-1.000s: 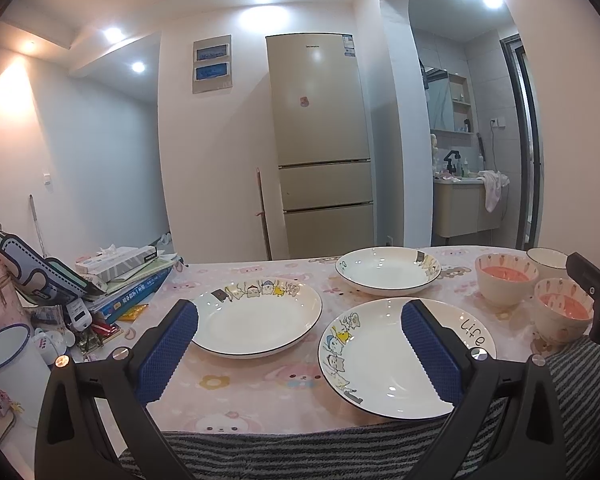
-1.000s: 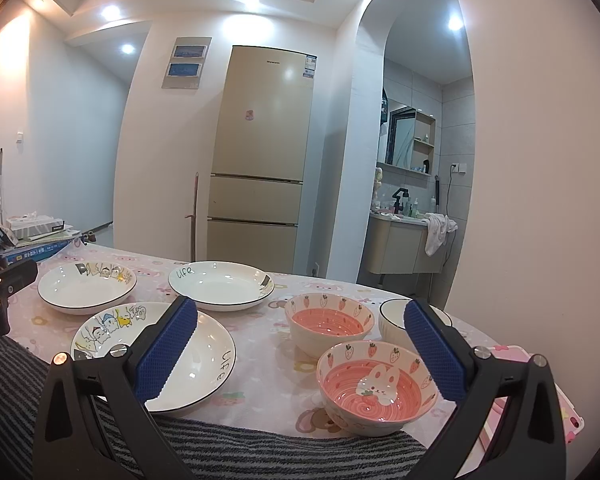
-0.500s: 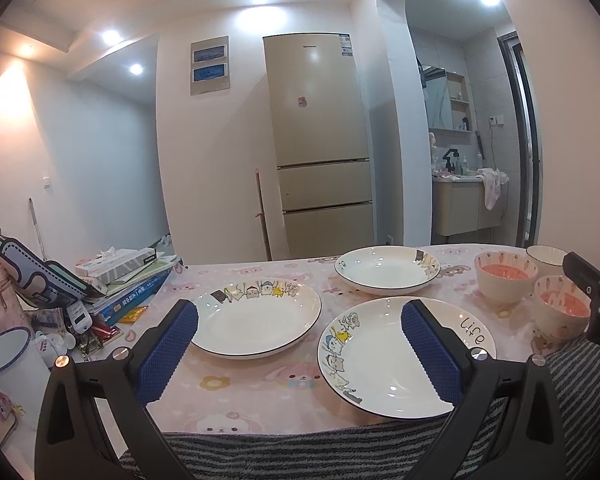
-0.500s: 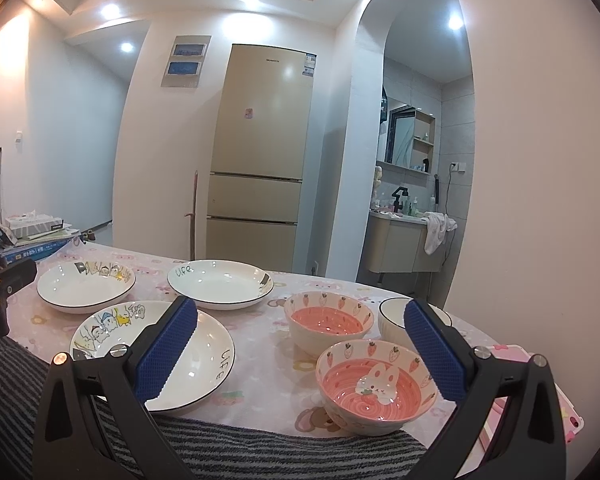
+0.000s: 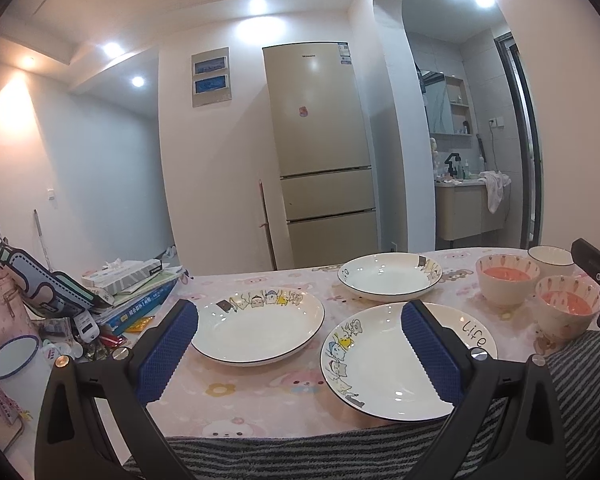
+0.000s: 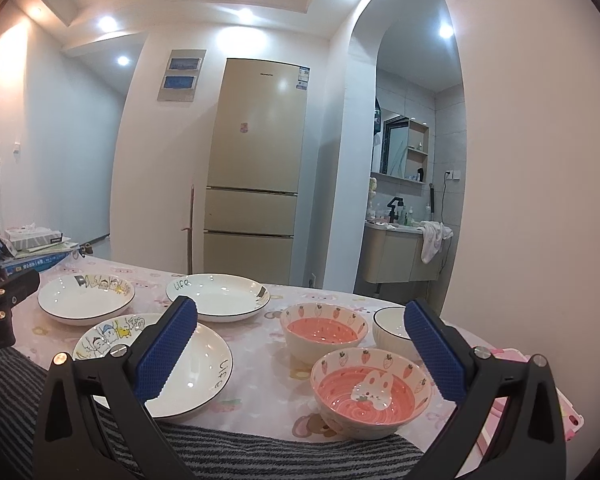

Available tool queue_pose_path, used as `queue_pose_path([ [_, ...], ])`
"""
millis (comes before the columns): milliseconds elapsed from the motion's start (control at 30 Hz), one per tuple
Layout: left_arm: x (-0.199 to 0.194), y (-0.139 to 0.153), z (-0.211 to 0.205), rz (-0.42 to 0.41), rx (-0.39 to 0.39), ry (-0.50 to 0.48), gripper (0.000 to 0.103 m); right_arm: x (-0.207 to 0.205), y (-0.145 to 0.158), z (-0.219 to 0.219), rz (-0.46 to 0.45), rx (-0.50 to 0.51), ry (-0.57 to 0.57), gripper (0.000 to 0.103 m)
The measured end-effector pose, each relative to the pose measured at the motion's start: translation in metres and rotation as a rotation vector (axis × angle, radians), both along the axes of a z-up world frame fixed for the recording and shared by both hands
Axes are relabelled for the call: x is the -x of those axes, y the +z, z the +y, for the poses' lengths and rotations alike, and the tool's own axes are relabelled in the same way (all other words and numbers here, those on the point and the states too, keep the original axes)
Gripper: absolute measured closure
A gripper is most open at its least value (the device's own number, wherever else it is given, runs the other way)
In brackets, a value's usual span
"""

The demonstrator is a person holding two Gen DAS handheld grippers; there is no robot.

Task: Organize plates and bowls

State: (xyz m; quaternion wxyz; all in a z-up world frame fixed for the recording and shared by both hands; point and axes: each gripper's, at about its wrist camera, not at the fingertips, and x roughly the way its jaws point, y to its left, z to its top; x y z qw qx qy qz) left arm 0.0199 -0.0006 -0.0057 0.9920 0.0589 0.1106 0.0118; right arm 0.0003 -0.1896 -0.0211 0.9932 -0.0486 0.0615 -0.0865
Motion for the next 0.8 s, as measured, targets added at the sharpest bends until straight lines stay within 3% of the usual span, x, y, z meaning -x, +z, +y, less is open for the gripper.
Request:
queue_pose_path([
  [167, -0.001, 0.0, -0.002, 0.01, -0.015, 0.005, 0.0, 0.003, 0.001, -0.001, -0.016, -0.004, -0.006, 0.0],
  [233, 0.009, 0.006, -0.008, -0.029, -0.058, 0.073, 0.0, 0.003, 0.001, -0.004, -0.018, -0.012, -0.056, 0.0],
  [333, 0.031, 0.018, -0.017, -0.098, -0.07, 0.076, 0.0, 0.007, 0.005, -0.016, -0.036, -0.075, -0.043, 0.0],
  [433, 0.048, 0.032, -0.024, -0.103, -0.006, 0.026, 0.0, 0.015, 0.014, -0.03, -0.044, -0.135, -0.033, 0.0],
  [567, 0.061, 0.048, -0.034, -0.119, 0.019, -0.002, 0.0, 0.021, 0.029, -0.043, 0.035, -0.145, 0.048, 0.0],
  [800, 0.074, 0.064, -0.045, -0.098, 0.062, -0.056, 0.0, 0.058, 0.054, -0.064, -0.052, -0.126, 0.067, 0.0],
])
